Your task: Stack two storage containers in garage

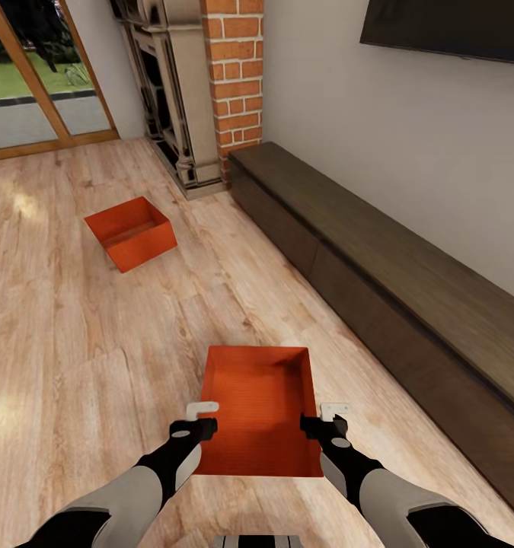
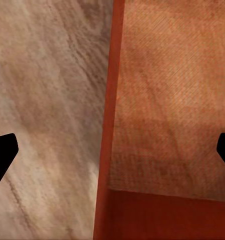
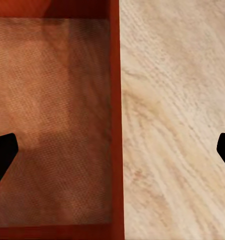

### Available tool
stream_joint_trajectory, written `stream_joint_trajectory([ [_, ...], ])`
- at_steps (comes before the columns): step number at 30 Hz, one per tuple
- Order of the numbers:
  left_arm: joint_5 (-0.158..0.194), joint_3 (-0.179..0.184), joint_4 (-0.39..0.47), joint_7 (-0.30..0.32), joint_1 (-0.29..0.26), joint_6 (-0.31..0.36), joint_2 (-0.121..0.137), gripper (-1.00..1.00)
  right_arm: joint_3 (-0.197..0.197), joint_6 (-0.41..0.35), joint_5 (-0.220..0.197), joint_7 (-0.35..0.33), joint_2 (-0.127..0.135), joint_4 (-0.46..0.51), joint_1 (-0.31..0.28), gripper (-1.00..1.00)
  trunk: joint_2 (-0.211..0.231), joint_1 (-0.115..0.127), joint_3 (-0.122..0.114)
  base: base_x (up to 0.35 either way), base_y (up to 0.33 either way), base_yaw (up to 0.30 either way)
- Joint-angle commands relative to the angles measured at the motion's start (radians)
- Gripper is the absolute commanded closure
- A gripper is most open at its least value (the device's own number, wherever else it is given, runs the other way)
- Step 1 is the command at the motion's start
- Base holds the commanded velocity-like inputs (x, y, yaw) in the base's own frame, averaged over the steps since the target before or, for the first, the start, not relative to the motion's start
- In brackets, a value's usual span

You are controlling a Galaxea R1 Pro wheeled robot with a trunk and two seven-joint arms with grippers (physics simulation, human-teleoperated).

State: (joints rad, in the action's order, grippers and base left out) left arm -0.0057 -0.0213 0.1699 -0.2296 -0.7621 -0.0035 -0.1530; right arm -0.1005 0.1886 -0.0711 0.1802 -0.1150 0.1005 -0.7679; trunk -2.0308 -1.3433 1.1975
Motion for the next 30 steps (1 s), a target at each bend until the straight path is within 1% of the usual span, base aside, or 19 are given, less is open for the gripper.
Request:
stream_joint_trajectory([
  [1,-0.001,-0.001,0.003,-0.002,0.000,0.000,0.000,-1.00,-0.008,0.003,-0.007,0.004,0.000,-0.001,-0.001,-1.00,0.000,0.000,0.001,0.000,0.000,0.000],
  [9,-0.003,0.000,0.002,-0.002,0.000,-0.001,0.000,-1.00,-0.008,0.003,-0.009,0.004,-0.002,-0.001,-0.001,-1.00,0.000,0.000,0.001,0.000,0.000,0.000],
  [12,-0.010,0.000,0.001,-0.002,0.000,-0.001,0.003,-1.00,-0.009,0.003,-0.009,0.004,-0.002,-0.001,-0.001,-1.00,0.000,0.000,0.001,0.000,0.000,0.000],
  [14,-0.036,0.000,0.000,-0.002,0.000,-0.002,0.010,-1.00,-0.010,0.003,-0.009,0.004,-0.002,-0.001,-0.001,-1.00,0.000,0.000,0.001,0.000,0.000,0.000],
  [16,-0.054,0.000,-0.002,-0.002,0.000,-0.002,0.011,-1.00,-0.010,0.003,-0.009,0.004,-0.003,-0.002,-0.001,-1.00,0.000,0.000,0.001,0.000,0.000,0.000],
  [18,-0.087,0.000,-0.003,-0.003,0.000,-0.002,0.013,-1.00,-0.009,0.003,-0.009,0.004,-0.002,-0.002,-0.001,-1.00,0.000,0.000,0.001,0.000,0.000,0.000],
  [19,-0.098,0.000,-0.004,-0.003,0.000,-0.003,0.013,-1.00,-0.009,0.003,-0.009,0.004,-0.002,-0.002,-0.001,-1.00,0.000,0.000,0.001,0.000,0.000,0.000],
  [21,-0.107,0.000,-0.004,-0.003,0.000,-0.003,0.013,-1.00,-0.009,0.003,-0.009,0.004,-0.002,-0.002,-0.001,-1.00,0.000,0.000,0.001,0.000,0.000,0.000],
  [26,-0.116,0.000,-0.004,-0.004,0.000,-0.004,0.015,-1.00,-0.008,0.003,-0.009,0.004,-0.002,-0.002,-0.001,-1.00,0.000,0.000,0.001,0.000,0.000,0.000],
  [30,-0.117,0.000,-0.005,-0.021,0.000,-0.004,0.015,-1.00,-0.008,0.003,-0.009,0.004,-0.002,-0.001,-0.001,-1.00,-0.028,-0.015,0.013,0.000,0.000,0.000],
])
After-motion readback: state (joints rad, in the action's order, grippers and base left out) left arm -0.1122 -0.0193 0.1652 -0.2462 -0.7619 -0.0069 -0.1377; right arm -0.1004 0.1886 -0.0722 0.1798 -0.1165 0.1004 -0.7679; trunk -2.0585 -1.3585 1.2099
